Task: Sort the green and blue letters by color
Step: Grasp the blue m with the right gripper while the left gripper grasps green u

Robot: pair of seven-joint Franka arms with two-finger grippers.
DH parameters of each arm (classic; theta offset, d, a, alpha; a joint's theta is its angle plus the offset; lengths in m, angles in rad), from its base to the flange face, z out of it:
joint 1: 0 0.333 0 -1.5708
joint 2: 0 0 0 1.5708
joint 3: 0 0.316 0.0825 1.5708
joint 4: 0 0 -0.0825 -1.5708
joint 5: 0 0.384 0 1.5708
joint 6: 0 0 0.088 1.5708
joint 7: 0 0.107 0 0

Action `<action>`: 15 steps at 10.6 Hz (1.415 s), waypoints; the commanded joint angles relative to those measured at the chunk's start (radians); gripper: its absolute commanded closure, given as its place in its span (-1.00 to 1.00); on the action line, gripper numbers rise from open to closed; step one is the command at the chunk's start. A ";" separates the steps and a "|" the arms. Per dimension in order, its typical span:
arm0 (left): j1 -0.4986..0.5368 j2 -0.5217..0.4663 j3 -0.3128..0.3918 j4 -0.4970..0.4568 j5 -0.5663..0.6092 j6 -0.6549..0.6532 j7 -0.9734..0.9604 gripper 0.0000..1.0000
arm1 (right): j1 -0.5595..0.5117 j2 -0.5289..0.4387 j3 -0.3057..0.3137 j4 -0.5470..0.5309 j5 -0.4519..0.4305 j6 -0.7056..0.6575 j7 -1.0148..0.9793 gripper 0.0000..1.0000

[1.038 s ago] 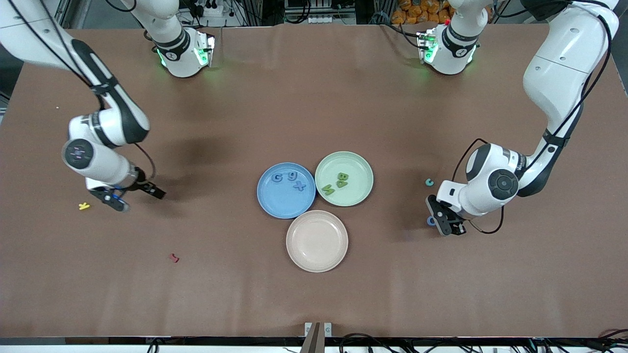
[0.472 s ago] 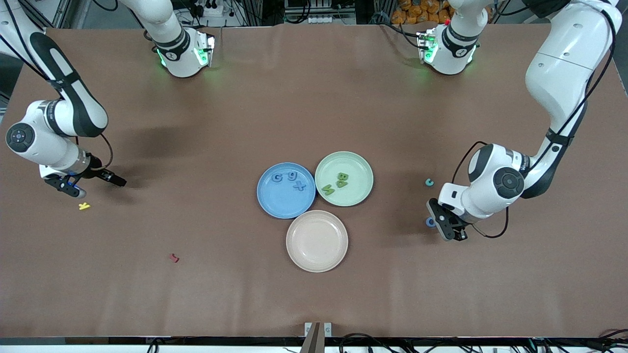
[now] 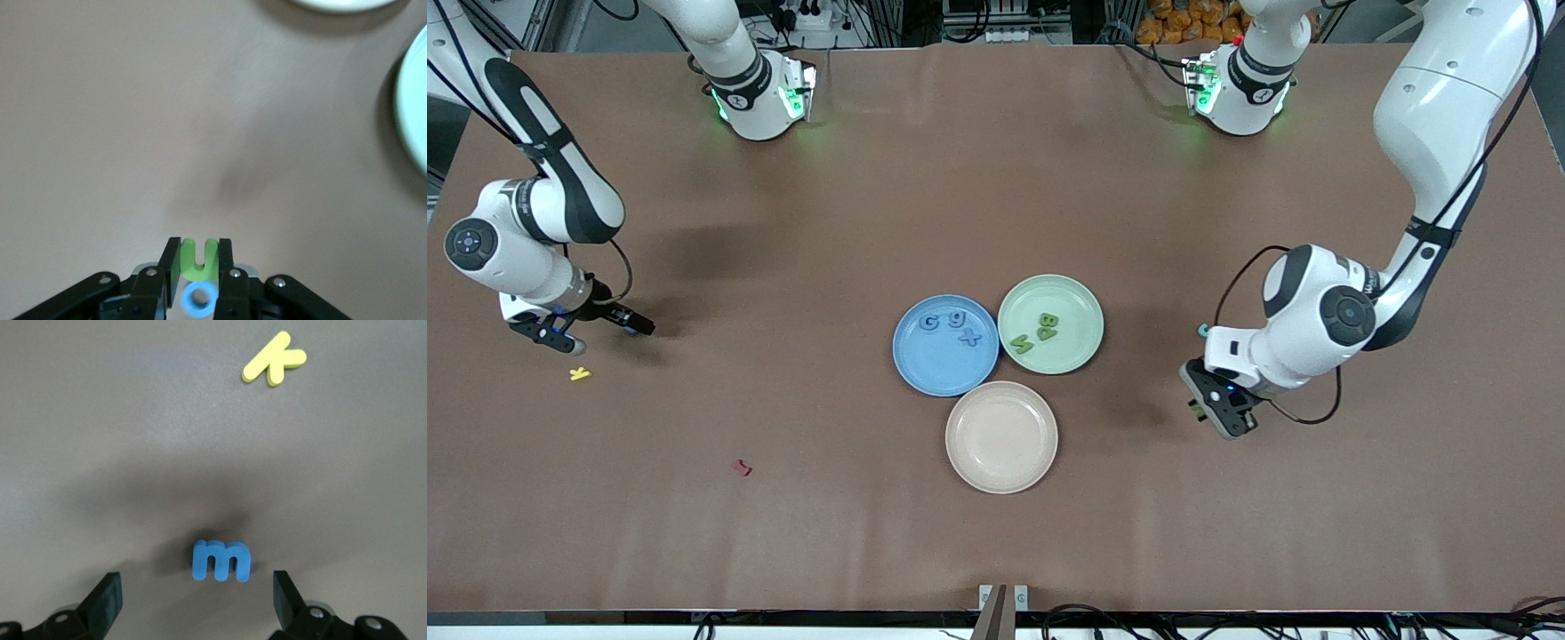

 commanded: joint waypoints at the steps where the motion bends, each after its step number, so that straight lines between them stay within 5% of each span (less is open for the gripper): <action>1: -0.048 -0.057 -0.069 -0.015 -0.010 -0.094 -0.316 1.00 | -0.041 0.026 0.017 -0.010 -0.034 0.031 -0.005 -1.00; 5: -0.146 -0.062 -0.069 -0.013 -0.008 -0.109 -0.663 1.00 | -0.041 0.044 0.015 -0.007 -0.037 0.040 -0.005 -1.00; 6: -0.160 -0.056 -0.066 -0.015 -0.008 -0.109 -0.700 1.00 | -0.041 0.046 0.015 -0.005 -0.054 0.040 -0.011 -0.14; 7: -0.172 -0.052 -0.062 -0.013 -0.001 -0.109 -0.717 1.00 | -0.041 0.047 0.015 -0.004 -0.072 0.041 -0.011 0.98; 12: -0.197 -0.043 -0.062 -0.012 0.000 -0.109 -0.823 1.00 | -0.032 0.053 0.017 0.009 -0.073 0.037 -0.005 1.00; 15: -0.229 -0.029 -0.049 0.011 0.006 -0.109 -0.875 1.00 | 0.098 0.070 0.029 0.068 -0.056 0.027 0.063 1.00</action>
